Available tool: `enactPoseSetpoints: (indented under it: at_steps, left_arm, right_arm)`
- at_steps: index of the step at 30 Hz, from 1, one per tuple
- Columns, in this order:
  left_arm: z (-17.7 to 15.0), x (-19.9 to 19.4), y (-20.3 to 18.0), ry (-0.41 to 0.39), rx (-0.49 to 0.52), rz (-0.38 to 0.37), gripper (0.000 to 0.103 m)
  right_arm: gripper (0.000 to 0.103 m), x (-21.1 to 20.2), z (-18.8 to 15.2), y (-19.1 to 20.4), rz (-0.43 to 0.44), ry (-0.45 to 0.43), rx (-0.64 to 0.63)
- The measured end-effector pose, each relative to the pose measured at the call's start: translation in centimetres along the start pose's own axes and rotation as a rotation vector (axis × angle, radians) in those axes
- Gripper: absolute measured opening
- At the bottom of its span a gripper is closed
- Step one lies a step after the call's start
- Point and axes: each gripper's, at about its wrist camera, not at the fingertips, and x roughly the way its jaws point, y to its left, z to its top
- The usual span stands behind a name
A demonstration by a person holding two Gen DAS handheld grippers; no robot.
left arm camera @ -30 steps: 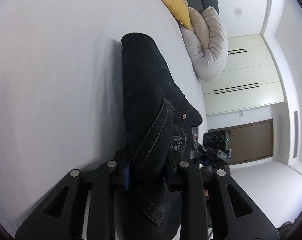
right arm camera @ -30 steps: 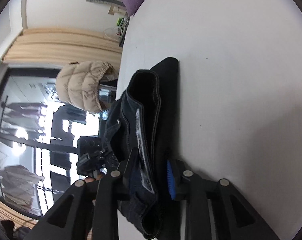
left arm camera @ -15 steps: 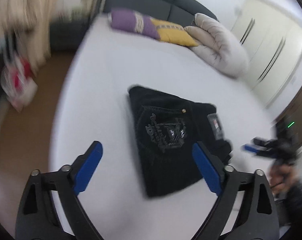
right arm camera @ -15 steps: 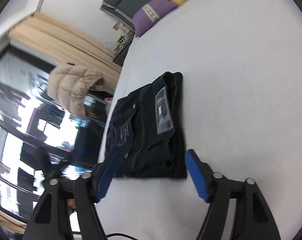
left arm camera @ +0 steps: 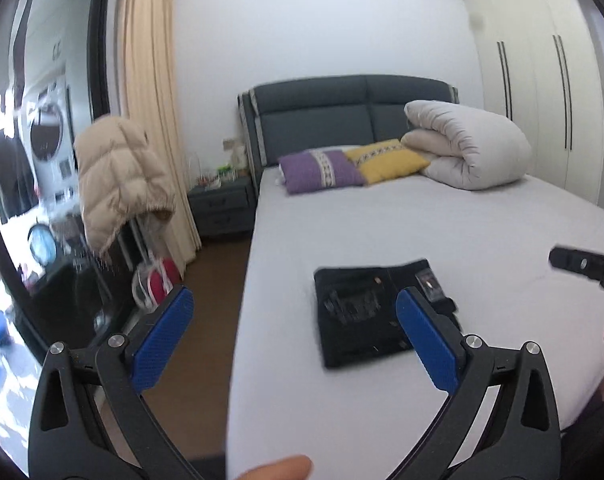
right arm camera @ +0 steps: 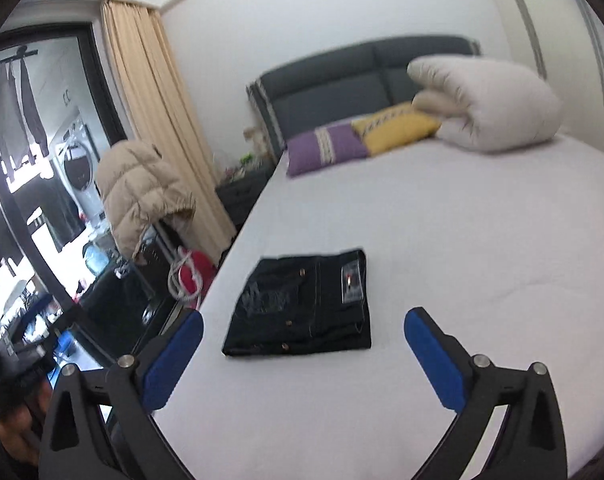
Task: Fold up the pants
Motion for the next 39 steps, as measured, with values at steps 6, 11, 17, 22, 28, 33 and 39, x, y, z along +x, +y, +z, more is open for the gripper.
enactPoseSetpoints:
  at_steps: [6,11,17,22,28,33,39]
  left_arm:
    - [-0.6,-2.4,-0.9,0.083,-0.061,-0.037,0.103]
    - [-0.7,-2.9,-1.4,0.126,-0.084,-0.035,0.103]
    - [-1.0,-0.8,-1.2,0.183,-0.111,-0.044,0.103]
    - [-1.4,1.6,-0.8,0.223,-0.13,-0.029,0.103]
    - [-1.8,3.9,-0.7,0.256,-0.127,-0.026,0.103]
    - [-2.2,5.4,-0.7,0.278,-0.126,-0.029,0.103]
    - [-2.5,6.7,-0.6,0.291,-0.125,-0.031,0.103]
  right_arm:
    - [0.103,-5.1,1.1,3.2,-0.066,-0.077,-0.057]
    - [0.103,-7.4,0.8,6.3,-0.089,-0.105,-0.139]
    - [0.103,-6.8,-0.4,8.6,-0.135,-0.074,-0.221]
    - [0.103,-5.5,-0.9,8.4,-0.126,-0.028,-0.185]
    - [0.103,-4.0,-1.4,8.3,-0.137,0.015,-0.181]
    - [0.103,-3.1,-1.8,8.0,-0.143,0.045,-0.173]
    - [0.103,-2.5,-2.0,8.0,-0.143,0.068,-0.177]
